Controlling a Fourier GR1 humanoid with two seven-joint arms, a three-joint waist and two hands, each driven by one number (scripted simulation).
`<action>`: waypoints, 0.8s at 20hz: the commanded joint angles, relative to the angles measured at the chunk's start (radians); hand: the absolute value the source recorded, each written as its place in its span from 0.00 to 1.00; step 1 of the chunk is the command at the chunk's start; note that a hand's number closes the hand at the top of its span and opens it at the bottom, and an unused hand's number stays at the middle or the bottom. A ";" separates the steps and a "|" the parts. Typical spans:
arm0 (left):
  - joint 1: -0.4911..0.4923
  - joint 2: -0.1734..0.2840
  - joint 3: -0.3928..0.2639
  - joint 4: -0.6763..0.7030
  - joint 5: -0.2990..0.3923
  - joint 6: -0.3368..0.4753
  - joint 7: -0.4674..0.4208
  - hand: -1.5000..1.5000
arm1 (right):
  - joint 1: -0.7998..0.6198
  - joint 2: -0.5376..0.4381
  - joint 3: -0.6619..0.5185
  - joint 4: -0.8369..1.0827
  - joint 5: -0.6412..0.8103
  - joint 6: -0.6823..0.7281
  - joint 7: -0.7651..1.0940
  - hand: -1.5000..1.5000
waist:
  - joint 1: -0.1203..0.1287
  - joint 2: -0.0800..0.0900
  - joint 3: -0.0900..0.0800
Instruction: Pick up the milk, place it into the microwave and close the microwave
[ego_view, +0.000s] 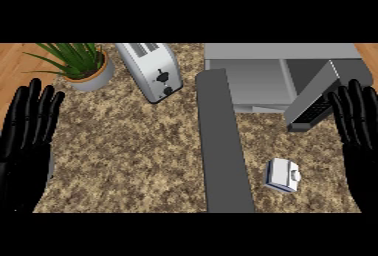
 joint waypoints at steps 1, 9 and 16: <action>0.000 -0.020 -0.036 -0.036 -0.058 0.035 0.035 0.00 | -0.021 0.043 0.025 0.021 0.022 -0.028 -0.031 0.00 | -0.016 0.013 -0.035; 0.064 -0.064 0.064 0.077 0.053 0.050 -0.012 0.00 | 0.160 0.105 0.308 -0.175 0.204 -0.074 0.101 0.00 | -0.020 0.011 -0.037; 0.210 -0.056 0.079 -0.087 0.128 -0.012 0.034 0.00 | 0.331 0.102 0.469 -0.264 0.335 -0.133 0.078 0.00 | -0.021 0.011 -0.036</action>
